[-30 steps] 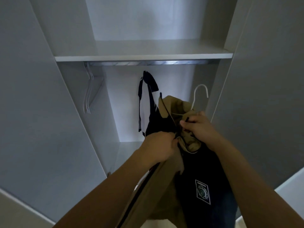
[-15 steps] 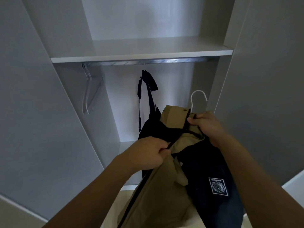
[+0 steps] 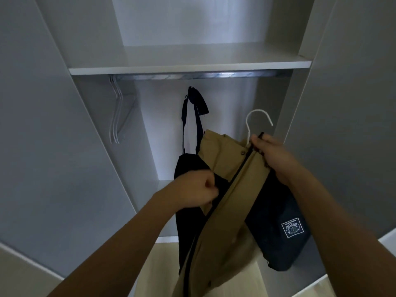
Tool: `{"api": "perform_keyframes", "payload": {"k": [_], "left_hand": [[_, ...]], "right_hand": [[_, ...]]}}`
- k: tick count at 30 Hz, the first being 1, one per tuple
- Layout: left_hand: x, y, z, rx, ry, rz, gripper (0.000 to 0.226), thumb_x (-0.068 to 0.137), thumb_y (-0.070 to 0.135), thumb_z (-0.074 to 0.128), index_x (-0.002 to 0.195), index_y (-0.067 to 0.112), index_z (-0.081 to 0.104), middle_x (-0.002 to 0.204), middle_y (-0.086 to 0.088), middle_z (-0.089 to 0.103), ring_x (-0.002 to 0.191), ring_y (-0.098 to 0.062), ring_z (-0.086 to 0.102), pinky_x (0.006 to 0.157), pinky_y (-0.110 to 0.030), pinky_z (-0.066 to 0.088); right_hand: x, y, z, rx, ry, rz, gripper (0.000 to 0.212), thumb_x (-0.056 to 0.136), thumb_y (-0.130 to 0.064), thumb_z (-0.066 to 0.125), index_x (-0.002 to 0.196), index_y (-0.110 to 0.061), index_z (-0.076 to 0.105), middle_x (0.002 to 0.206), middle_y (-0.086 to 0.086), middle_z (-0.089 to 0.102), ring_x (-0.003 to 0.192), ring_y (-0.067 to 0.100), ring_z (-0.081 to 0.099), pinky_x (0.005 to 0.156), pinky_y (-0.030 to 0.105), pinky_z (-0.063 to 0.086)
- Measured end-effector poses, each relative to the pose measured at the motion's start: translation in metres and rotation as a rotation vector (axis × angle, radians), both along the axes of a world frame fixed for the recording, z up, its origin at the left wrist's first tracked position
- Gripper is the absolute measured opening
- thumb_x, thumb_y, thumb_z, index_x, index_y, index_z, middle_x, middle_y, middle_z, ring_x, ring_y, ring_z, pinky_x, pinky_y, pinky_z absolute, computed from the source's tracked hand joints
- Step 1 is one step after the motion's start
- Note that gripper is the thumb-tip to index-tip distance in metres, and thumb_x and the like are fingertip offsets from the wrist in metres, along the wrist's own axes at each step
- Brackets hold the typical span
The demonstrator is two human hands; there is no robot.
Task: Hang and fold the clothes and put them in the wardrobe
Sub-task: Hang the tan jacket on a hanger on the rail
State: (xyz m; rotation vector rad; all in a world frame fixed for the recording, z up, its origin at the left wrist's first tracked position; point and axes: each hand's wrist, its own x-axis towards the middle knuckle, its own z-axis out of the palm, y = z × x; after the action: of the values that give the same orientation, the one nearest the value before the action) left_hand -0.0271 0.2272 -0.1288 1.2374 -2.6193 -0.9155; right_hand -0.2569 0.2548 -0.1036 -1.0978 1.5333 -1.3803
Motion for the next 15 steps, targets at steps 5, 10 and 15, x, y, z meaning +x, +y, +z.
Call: {"api": "perform_keyframes", "payload": {"k": [5,10,15], "left_hand": [[-0.020,-0.035,0.000,-0.404,0.246,0.183,0.059,0.081,0.028,0.051,0.139,0.029,0.039,0.140,-0.002,0.034,0.126,-0.025,0.032,0.108,-0.041,0.029],[-0.020,-0.031,-0.001,-0.479,0.225,-0.041,0.023,0.070,0.015,0.049,0.090,0.009,0.059,0.109,-0.007,0.055,0.101,-0.027,0.050,0.086,-0.044,0.046],[-0.001,-0.045,0.008,-0.657,-0.259,0.087,0.028,0.077,0.041,0.047,0.093,0.024,0.062,0.107,0.005,0.058,0.120,-0.024,0.038,0.114,-0.051,0.004]], "right_hand": [[0.004,0.010,0.004,-0.015,-0.056,0.183,0.008,0.079,-0.040,0.062,0.077,-0.031,0.063,0.080,-0.001,0.062,0.077,0.016,0.060,0.068,0.026,0.049],[-0.007,0.021,0.001,-0.002,0.115,0.192,0.048,0.057,-0.005,0.053,0.093,-0.036,0.062,0.087,0.009,0.051,0.077,0.018,0.054,0.068,0.030,0.046],[-0.019,0.021,0.002,-0.016,0.293,0.200,0.054,0.080,0.004,0.065,0.110,-0.039,0.054,0.095,0.009,0.049,0.085,0.024,0.054,0.082,0.045,0.051]]}}
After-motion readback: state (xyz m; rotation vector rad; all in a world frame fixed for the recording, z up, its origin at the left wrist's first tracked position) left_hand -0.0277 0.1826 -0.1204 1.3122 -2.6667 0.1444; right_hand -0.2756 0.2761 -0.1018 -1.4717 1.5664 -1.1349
